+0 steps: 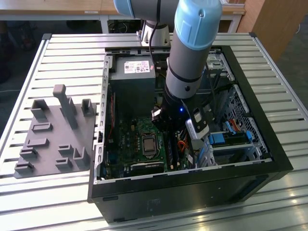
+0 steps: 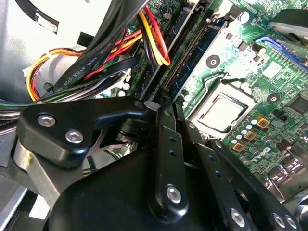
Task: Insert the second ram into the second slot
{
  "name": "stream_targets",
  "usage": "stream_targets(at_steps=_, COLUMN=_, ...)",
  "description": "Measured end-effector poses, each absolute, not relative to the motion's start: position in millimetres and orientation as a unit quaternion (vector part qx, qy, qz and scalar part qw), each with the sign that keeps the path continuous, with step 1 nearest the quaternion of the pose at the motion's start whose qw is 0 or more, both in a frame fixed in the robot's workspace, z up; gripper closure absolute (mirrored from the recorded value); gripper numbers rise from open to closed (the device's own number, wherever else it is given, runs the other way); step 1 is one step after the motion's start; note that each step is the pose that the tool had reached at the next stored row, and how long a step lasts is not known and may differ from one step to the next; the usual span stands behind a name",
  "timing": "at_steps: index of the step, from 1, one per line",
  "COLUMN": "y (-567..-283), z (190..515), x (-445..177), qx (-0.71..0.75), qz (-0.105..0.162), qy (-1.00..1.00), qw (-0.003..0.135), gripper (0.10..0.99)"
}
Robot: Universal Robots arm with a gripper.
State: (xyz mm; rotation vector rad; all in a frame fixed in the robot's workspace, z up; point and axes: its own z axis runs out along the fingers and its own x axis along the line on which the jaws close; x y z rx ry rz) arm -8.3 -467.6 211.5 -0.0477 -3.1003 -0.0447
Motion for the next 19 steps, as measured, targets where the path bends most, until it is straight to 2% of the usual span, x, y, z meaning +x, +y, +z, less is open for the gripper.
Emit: stream_targets(at_steps=19, y=-467.6, z=208.7, x=-9.5, qx=-0.015, qz=-0.01, qy=-1.0, qw=0.02, gripper=0.949)
